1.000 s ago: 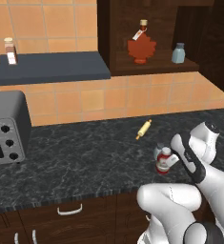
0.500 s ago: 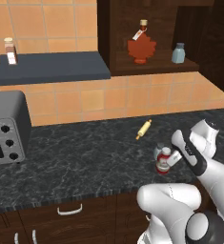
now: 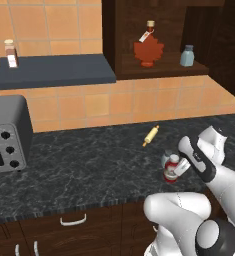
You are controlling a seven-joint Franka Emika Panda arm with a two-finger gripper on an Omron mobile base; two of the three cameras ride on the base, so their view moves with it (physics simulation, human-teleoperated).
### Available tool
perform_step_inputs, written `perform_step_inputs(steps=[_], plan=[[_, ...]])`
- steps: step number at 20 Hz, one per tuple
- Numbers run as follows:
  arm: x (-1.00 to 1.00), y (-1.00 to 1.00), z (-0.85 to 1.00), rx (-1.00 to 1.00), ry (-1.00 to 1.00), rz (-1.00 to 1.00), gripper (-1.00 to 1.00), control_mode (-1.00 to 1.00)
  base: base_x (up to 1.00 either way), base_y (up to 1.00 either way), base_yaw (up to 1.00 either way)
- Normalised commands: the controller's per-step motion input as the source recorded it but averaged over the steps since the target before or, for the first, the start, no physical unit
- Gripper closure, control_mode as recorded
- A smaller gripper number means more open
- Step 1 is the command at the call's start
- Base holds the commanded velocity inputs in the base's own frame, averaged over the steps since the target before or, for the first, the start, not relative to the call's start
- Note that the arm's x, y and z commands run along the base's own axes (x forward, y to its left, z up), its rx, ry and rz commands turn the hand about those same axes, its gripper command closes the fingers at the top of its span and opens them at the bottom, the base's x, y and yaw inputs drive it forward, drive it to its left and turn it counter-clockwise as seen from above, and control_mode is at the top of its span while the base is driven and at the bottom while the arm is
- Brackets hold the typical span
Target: Put the shaker and condiment bottle from the counter next to their counterparts in the cabinet.
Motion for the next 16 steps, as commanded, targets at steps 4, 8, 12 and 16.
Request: perform_step_inputs(steps=[4, 8, 12, 16], plan=[[0.0, 0.0, 0.0, 0.0, 0.0, 0.06, -1.0, -1.0, 0.0, 0.0, 0.0], [0.05, 0.0, 0.0, 0.0, 0.0, 0.07, -1.0, -1.0, 0.0, 0.0, 0.0], [0.11, 0.0, 0.0, 0.0, 0.0, 0.08, -1.0, -1.0, 0.0, 0.0, 0.0], [0.09, 0.0, 0.0, 0.0, 0.0, 0.08, -1.0, -1.0, 0.0, 0.0, 0.0]])
